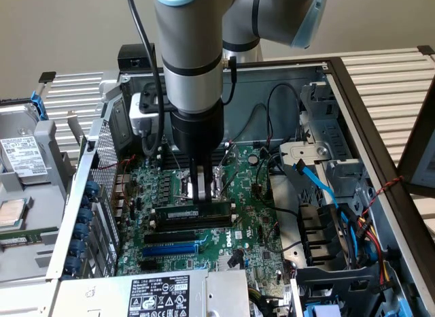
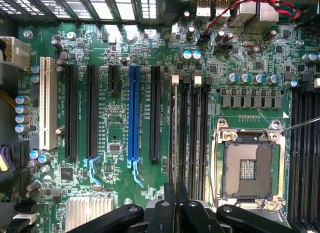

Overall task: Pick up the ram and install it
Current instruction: 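Insert the ram into the slot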

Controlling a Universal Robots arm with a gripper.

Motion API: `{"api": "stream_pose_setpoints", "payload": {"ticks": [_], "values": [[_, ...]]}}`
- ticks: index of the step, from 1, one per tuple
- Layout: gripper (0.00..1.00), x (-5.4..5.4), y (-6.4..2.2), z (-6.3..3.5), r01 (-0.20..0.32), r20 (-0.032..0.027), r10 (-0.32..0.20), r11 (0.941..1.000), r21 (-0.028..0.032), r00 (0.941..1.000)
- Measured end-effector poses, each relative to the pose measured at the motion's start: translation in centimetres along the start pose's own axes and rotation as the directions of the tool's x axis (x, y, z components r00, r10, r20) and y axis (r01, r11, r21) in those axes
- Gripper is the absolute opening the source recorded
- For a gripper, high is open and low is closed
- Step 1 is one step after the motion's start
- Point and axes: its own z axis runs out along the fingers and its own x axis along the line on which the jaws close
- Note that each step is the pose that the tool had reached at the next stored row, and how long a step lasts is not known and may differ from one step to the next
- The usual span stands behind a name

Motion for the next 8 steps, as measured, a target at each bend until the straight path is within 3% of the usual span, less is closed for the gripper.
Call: {"api": "stream_pose_setpoints", "payload": {"ticks": [8], "values": [[0.13, 0.01, 0.01, 0.28, 0.0, 0.0003, 0.0, 1.0, 0.0001, 1.0]]}}
